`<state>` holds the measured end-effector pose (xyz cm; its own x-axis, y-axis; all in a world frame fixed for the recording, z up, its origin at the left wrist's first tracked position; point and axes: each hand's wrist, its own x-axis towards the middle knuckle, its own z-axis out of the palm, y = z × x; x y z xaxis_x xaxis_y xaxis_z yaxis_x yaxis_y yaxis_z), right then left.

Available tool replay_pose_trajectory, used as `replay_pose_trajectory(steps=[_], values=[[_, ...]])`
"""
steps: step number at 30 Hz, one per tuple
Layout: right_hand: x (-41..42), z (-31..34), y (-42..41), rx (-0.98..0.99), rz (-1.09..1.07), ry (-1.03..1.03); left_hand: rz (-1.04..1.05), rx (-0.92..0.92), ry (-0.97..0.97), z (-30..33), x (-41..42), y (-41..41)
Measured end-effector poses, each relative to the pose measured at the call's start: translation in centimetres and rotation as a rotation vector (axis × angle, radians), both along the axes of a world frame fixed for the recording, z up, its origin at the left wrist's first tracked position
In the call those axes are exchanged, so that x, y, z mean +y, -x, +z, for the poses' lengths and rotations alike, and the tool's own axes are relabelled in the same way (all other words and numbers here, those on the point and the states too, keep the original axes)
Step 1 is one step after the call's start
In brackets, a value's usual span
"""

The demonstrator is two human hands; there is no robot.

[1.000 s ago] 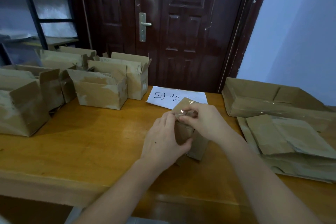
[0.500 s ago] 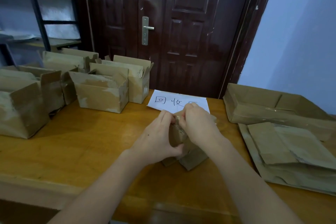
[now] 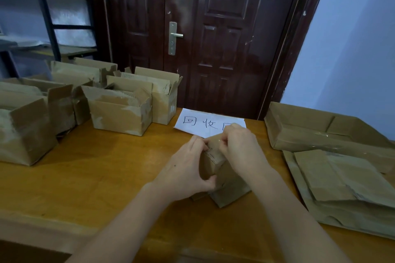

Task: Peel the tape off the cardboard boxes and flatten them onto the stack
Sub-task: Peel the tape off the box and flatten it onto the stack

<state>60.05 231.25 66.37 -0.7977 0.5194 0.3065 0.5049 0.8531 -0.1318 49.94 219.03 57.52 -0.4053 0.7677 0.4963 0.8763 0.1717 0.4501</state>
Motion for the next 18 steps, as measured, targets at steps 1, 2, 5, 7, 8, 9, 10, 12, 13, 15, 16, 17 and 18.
replay_pose_trajectory(steps=[1, 2, 5, 7, 8, 9, 10, 12, 13, 15, 16, 17, 18], values=[[-0.1, 0.1, -0.2, -0.024, 0.051, 0.011, 0.019, 0.023, -0.019, -0.1, 0.1, -0.1], [-0.2, 0.0, -0.4, -0.03, 0.109, 0.043, 0.035, 0.046, -0.043, -0.2, 0.2, -0.3], [0.2, -0.5, -1.1, 0.12, 0.188, 0.297, 0.044, 0.043, -0.091, -0.7, 0.3, -0.7], [0.9, -1.2, -1.1, 0.251, 0.145, 0.373, 0.038, 0.037, -0.098, -0.8, 0.1, -0.8], [1.3, -1.6, -1.0, 0.26, 0.094, 0.329, 0.035, 0.038, -0.093, -0.8, 0.0, -0.8], [1.5, -2.0, -0.9, 0.239, 0.041, 0.27, 0.035, 0.041, -0.09, -0.8, 0.0, -0.8], [1.7, -2.3, -0.8, 0.206, 0.004, 0.222, 0.038, 0.045, -0.091, -0.8, 0.0, -0.8], [1.6, -2.7, -0.5, 0.166, -0.008, 0.186, 0.066, 0.049, -0.095, -0.9, 0.3, -1.0], [1.5, -2.8, -0.3, 0.169, -0.012, 0.178, 0.094, 0.048, -0.097, -0.9, 0.7, -1.3], [1.3, -2.8, 0.1, 0.177, -0.035, 0.148, 0.168, 0.017, -0.093, -0.7, 1.4, -1.8], [1.2, -2.8, 0.3, 0.173, -0.046, 0.124, 0.194, -0.001, -0.088, -0.6, 1.8, -1.9], [1.2, -2.6, 0.5, 0.166, -0.055, 0.102, 0.202, -0.009, -0.083, -0.6, 2.0, -1.9], [1.3, -2.3, 0.6, 0.166, -0.067, 0.084, 0.196, -0.009, -0.075, -0.7, 2.2, -1.7]])
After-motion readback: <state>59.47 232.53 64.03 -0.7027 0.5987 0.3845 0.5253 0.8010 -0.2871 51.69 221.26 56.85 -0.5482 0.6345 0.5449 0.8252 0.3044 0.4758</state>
